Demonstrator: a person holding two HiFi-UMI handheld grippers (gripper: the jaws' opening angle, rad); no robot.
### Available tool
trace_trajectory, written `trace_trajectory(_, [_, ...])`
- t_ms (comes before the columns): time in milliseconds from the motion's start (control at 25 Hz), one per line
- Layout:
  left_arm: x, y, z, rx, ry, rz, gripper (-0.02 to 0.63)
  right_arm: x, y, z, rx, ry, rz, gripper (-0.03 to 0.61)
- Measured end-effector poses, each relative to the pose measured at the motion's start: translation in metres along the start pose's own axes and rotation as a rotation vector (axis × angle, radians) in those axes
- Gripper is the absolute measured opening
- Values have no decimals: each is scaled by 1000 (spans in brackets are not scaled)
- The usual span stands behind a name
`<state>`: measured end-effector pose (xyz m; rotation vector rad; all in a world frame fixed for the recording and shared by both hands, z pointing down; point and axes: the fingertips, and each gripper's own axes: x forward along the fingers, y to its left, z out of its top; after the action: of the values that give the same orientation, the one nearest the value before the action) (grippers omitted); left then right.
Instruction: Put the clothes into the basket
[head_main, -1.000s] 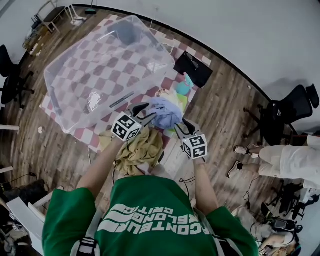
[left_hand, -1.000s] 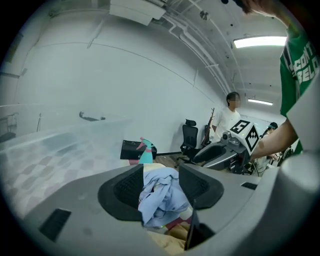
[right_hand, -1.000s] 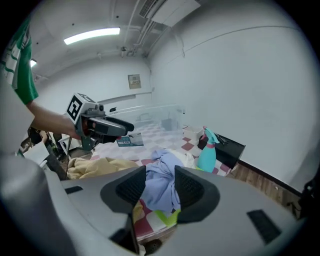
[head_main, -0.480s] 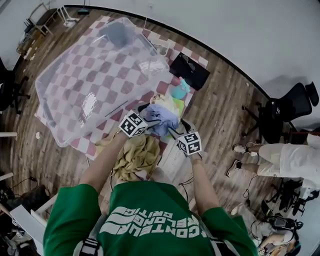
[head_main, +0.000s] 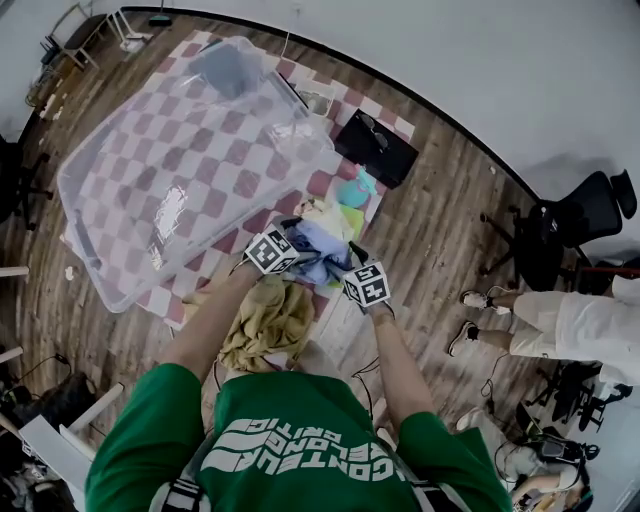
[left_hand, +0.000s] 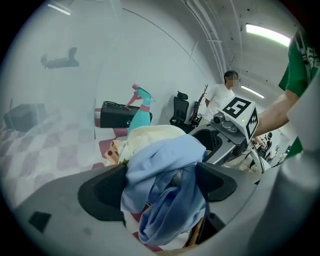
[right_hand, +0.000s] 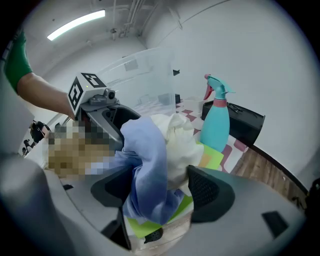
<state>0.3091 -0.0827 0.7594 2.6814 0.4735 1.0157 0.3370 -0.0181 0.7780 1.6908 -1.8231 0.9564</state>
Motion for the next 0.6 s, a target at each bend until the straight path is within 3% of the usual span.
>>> trace_trajectory(600, [28, 3, -20, -88, 55, -68, 417, 30, 0, -5, -8, 56, 63, 332])
